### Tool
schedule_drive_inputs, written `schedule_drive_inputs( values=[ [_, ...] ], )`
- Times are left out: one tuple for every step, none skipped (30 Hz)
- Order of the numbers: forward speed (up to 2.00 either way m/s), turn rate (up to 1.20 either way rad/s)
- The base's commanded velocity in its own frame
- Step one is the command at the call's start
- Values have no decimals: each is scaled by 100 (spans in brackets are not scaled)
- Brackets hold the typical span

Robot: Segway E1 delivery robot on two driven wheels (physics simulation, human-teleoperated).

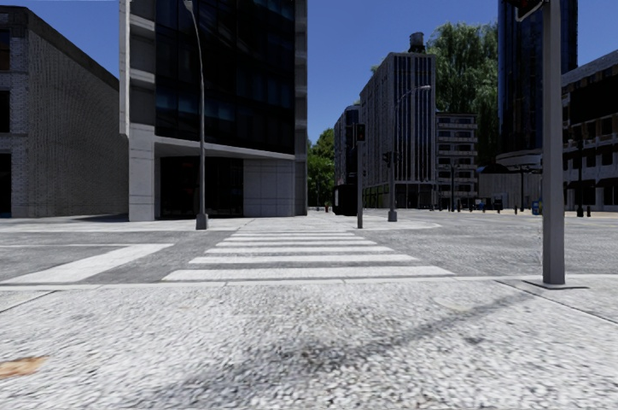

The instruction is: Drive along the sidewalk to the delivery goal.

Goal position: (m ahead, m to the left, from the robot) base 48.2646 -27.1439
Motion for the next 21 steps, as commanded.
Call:
schedule_drive_inputs(
  values=[
    [200, 0],
    [200, 0],
    [200, 0],
    [200, 0],
    [200, 0],
    [200, 0],
    [200, 0],
    [200, 0],
    [200, 0],
    [200, 0],
    [200, 0],
    [200, 0],
    [200, 0],
    [200, 0],
    [200, 0],
    [200, 0],
    [200, 0],
    [200, 0],
    [200, 0],
    [200, 0],
    [200, 0]
  ],
)
